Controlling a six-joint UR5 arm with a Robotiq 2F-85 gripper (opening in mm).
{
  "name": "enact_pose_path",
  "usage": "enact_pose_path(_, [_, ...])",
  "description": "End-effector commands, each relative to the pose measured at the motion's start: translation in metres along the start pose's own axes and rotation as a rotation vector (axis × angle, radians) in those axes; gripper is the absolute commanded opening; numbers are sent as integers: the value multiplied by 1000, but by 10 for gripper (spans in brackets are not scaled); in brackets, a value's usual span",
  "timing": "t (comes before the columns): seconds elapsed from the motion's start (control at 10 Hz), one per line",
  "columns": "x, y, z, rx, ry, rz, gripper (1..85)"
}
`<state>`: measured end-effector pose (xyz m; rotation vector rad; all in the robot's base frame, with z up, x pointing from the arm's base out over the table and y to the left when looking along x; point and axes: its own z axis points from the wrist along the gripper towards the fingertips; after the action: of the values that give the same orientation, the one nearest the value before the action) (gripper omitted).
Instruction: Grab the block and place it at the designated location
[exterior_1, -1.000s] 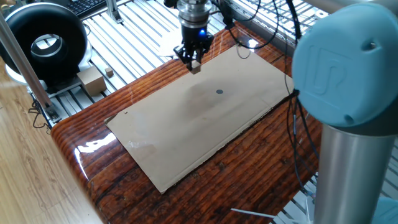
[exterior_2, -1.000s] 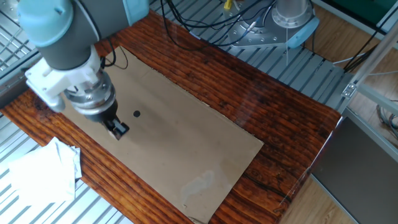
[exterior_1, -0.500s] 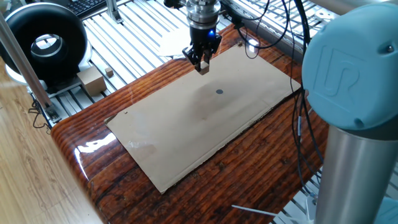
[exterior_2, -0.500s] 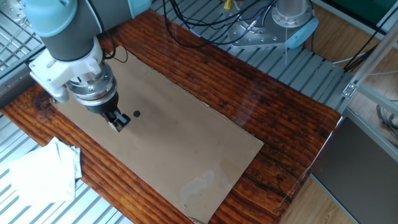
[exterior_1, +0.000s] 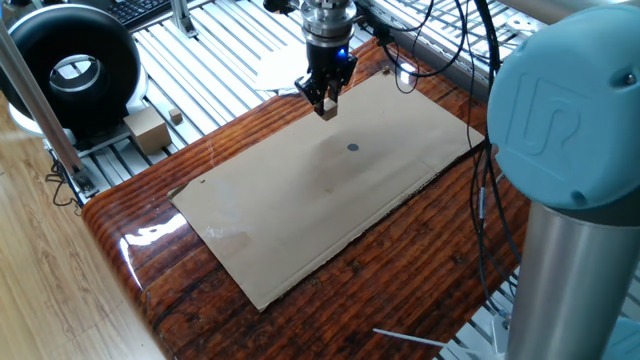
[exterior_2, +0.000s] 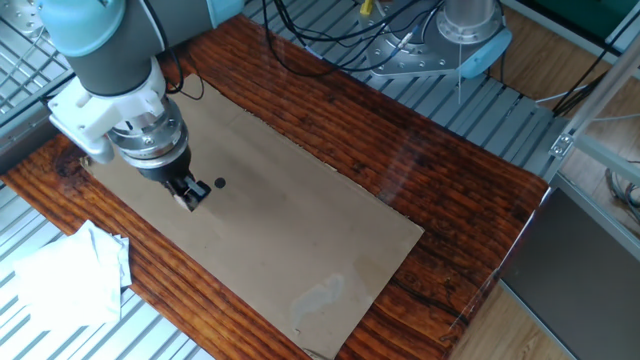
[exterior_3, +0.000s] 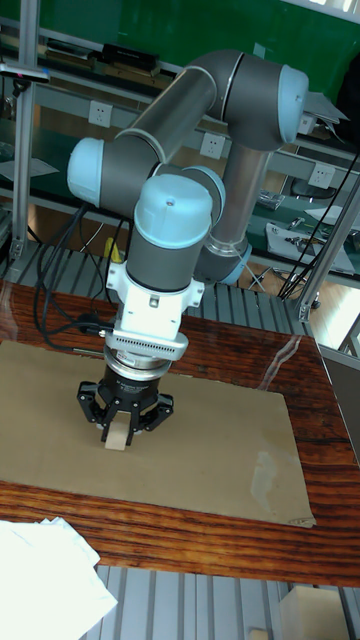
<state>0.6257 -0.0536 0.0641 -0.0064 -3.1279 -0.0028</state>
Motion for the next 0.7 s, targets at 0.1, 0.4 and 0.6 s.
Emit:
enact_pose_path(0.1, [17,-10,12,12,-12,4,10])
enact_pose_path(0.4, [60,-13,24,23,41,22,10])
enact_pose_path(0.6, [69,-13,24,17,40,31,10])
